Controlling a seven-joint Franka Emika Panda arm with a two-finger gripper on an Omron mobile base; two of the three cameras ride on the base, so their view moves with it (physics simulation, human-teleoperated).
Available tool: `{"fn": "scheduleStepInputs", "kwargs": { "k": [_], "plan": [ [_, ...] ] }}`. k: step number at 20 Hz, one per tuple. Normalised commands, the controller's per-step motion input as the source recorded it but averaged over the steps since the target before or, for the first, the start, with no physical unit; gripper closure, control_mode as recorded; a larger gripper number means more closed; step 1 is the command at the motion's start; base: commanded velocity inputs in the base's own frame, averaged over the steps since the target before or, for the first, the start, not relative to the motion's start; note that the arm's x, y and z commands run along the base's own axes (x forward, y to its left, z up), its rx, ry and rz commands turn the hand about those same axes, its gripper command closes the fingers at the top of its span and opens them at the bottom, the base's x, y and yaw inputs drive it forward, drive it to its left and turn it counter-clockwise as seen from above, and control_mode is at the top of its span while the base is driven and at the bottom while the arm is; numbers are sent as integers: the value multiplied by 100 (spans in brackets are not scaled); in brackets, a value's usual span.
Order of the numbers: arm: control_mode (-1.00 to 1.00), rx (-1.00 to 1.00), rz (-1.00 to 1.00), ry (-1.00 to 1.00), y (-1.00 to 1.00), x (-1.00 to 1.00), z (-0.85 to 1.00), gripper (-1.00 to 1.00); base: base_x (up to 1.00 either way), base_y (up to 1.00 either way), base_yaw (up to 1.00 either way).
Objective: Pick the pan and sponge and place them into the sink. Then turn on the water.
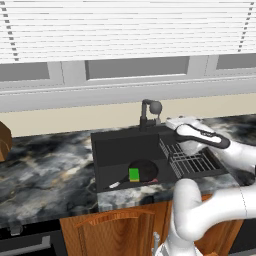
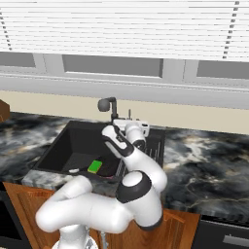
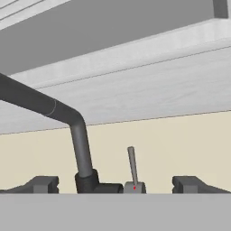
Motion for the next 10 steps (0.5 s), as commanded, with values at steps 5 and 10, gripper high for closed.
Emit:
{"fn": "scheduleStepInputs", "kwargs": {
  "k": [5,10],
  "plan": [
    [-100,2,4,9,0,37,-7,-100,0,0,0],
    [-100,0,3,6,2,36,-10,-100,0,0,0]
  ]
}}
